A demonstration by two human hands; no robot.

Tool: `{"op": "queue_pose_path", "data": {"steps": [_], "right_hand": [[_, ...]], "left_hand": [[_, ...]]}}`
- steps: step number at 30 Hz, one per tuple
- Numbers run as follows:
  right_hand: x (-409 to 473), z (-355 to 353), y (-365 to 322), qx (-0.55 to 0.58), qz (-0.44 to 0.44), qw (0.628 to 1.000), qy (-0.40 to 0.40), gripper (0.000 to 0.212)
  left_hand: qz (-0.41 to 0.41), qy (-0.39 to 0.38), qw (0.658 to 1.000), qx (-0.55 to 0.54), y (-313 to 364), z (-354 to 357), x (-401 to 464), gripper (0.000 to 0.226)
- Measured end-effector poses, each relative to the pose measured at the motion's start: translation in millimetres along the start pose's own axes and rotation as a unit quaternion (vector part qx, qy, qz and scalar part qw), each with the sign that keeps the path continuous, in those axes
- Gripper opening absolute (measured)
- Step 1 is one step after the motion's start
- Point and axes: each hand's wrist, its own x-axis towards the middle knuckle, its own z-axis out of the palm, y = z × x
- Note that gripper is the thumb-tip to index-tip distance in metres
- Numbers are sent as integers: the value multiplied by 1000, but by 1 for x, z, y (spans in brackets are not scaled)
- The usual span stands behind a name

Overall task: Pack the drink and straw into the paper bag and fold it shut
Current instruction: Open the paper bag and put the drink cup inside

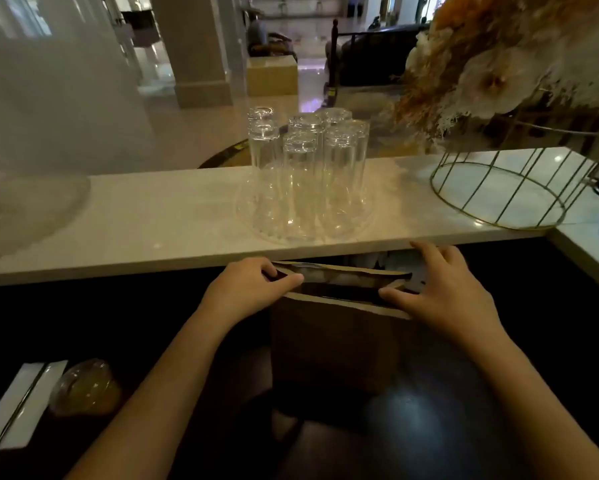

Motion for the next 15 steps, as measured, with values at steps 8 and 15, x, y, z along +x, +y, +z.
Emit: {"op": "queue_pose_path", "data": {"steps": [8,15], "right_hand": [[3,20,8,-10,78,995,-54,89],[6,25,5,-21,66,997,-39,61]], "left_hand": [[-68,72,987,124,13,17,3,68],[-73,53,992,93,5,6,-3,42]]}}
